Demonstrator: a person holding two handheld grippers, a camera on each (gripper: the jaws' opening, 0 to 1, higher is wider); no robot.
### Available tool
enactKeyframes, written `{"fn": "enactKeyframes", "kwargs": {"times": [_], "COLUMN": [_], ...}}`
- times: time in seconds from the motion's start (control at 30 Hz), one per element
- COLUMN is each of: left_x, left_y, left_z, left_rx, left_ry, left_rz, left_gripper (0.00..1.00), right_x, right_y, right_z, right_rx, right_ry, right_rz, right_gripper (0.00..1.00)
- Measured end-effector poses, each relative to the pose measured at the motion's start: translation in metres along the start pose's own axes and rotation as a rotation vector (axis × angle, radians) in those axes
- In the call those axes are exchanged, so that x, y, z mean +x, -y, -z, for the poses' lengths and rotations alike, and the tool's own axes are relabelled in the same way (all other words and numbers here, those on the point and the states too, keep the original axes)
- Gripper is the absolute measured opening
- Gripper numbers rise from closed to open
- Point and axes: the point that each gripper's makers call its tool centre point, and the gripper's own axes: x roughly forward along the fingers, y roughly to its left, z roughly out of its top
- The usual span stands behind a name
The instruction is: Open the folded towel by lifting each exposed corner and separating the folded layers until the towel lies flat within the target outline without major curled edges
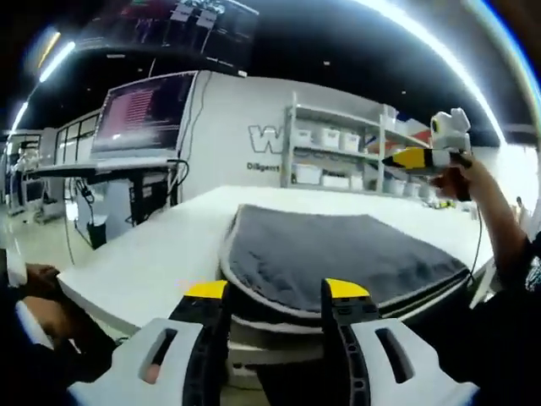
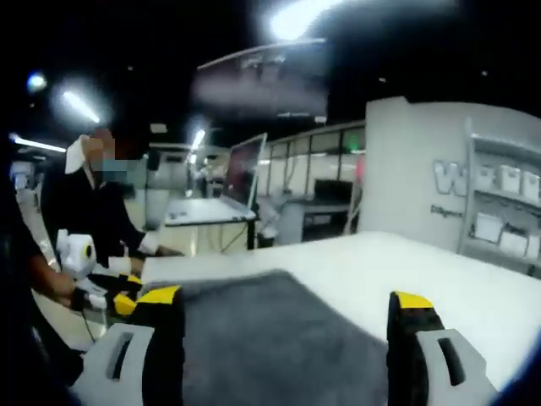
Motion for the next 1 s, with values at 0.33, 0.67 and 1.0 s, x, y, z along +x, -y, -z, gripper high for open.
{"fn": "enactKeyframes", "kwargs": {"times": [0.33,0.67,1.0], "left_x": [0.018,0.022,0.024], "left_y": [-0.005,0.01,0.031], "left_z": [-0.013,-0.022,-0.026], "left_rx": [-0.005,0.074,0.163], "left_ry": [0.014,0.053,0.093], "left_rz": [-0.01,0.033,0.085], "left_gripper": [0.25,0.02,0.02], "right_x": [0.02,0.052,0.112], "right_y": [-0.011,-0.019,-0.014], "right_z": [-0.006,-0.052,-0.072], "right_rx": [-0.119,-0.31,-0.131], "right_ry": [-0.075,-0.126,-0.201], "right_rz": [-0.043,-0.078,-0.134], "right_gripper": [0.99,0.99,0.91]}}
